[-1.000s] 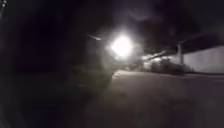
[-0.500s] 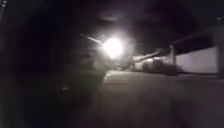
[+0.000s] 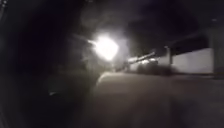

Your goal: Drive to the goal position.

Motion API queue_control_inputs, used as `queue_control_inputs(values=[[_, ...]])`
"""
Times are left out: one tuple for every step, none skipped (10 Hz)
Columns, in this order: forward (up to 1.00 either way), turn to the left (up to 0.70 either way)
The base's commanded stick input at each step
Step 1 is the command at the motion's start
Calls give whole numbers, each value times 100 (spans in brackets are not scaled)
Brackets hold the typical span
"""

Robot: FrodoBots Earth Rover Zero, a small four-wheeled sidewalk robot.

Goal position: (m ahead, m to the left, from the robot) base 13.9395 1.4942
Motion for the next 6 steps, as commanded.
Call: queue_control_inputs(values=[[70, 0], [70, 0], [70, 0], [70, 0], [70, 0], [70, 0]])
